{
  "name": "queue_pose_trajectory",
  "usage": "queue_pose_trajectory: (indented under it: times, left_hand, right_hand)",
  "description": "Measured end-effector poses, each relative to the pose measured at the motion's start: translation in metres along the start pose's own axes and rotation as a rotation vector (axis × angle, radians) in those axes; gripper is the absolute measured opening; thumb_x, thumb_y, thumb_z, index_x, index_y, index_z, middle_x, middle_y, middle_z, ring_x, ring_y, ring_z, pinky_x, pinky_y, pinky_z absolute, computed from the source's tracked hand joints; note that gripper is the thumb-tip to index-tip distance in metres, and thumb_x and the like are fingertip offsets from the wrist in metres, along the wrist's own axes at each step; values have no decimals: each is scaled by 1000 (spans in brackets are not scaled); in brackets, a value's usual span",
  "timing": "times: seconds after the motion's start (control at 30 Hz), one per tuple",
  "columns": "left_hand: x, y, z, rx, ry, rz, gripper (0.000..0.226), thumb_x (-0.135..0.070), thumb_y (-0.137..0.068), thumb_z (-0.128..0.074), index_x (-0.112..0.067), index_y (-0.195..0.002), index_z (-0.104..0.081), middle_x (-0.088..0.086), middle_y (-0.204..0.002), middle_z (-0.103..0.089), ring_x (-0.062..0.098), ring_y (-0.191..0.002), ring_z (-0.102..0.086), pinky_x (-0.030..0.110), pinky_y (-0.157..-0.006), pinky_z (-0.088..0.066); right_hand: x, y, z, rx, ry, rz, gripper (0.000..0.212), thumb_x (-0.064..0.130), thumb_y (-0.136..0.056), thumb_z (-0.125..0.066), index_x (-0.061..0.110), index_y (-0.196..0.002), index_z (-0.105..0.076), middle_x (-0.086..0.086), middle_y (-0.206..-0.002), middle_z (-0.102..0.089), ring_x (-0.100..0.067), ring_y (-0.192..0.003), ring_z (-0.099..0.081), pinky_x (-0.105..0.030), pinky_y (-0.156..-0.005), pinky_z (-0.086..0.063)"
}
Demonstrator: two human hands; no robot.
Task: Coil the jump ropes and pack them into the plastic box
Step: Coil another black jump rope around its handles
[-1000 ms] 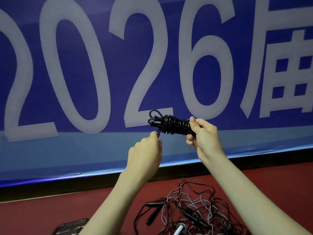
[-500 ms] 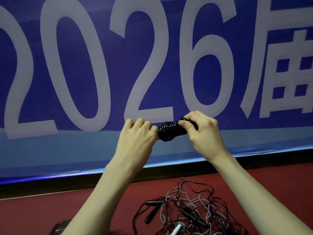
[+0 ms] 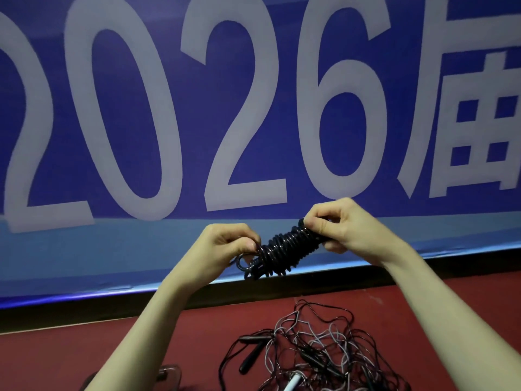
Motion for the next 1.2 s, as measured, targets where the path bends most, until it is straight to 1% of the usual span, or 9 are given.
queue_pose_trajectory:
  times: [0.1,0.23,0.33,0.43,0.63,0.8,0.93,1.07,1.2]
  left_hand:
    - [0,-1,-9,-115,238,101,38,-2,-93,-54,-22,-63,-64,-7,-59,-53,5,-53,-45,13,-53,-39]
    - [-8,-6,-27,-247,395,124,32,-31,-94,-46,-10,-70,-49,-4,-56,-50,10,-47,-47,19,-48,-41]
    - [-8,-10,-34,-300,427,131,28,-23,-103,-37,-12,-79,-47,-6,-55,-46,10,-42,-40,21,-46,-39]
    - [-9,-14,-39,-311,511,171,21,-2,-101,-32,-18,-95,-44,-6,-52,-40,9,-39,-33,20,-42,-36]
    - [-6,-13,-43,-337,479,248,14,-21,-105,-37,-16,-94,-44,-4,-68,-54,9,-52,-45,22,-46,-41]
    - [-4,-16,-40,-389,499,469,12,-11,-101,-41,-14,-92,-49,3,-85,-55,12,-58,-48,20,-47,-43]
    - [-8,-19,-32,-389,711,546,14,-14,-99,-49,-8,-104,-61,6,-98,-56,17,-68,-58,20,-54,-52]
    - [-12,-20,-24,-391,861,497,27,-31,-96,-55,-10,-91,-70,1,-88,-71,12,-71,-67,23,-71,-56]
    - [-11,-18,-18,-396,815,470,31,-29,-98,-51,-6,-88,-68,-2,-67,-67,11,-69,-62,19,-70,-56]
  right_hand:
    - [-5,-2,-2,-2,-170,-14,29,26,-84,-60,-2,-76,-59,-5,-60,-35,-9,-43,-27,-16,-40,-22]
    - [-16,-6,-2,-79,-316,-38,35,31,-83,-60,-4,-79,-56,-11,-69,-38,-7,-41,-26,-17,-41,-20]
    - [-26,-8,-5,-135,-437,-72,44,38,-77,-64,-4,-82,-54,-16,-77,-38,-5,-40,-26,-15,-39,-23]
    - [-32,-9,-13,-168,-557,-113,36,33,-81,-62,-2,-83,-55,-14,-77,-42,-4,-39,-27,-13,-35,-24]
    - [-52,-18,-23,-403,-766,-259,20,20,-94,-59,1,-96,-53,-2,-88,-52,-4,-38,-31,-15,-31,-25]
    - [-53,-19,-29,-594,-553,-125,28,19,-97,-57,1,-76,-50,-2,-67,-33,-10,-40,-35,-20,-36,-27]
    - [-45,-12,-27,-719,-256,59,28,24,-97,-58,3,-78,-59,-4,-58,-45,-13,-42,-44,-25,-41,-36]
    - [-28,-6,-35,-720,-5,313,15,24,-92,-61,12,-83,-62,-5,-72,-58,-13,-52,-54,-27,-48,-47]
    - [-29,-7,-39,-618,117,443,11,23,-91,-63,13,-86,-58,-2,-83,-55,-16,-65,-58,-30,-58,-51]
Point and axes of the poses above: each hand's wrist, its own y-axis away from the middle knuckle, its own z-axis out of the back of the hand, x = y × z, the point moved 2 cm from there along -y, towards the middle knuckle
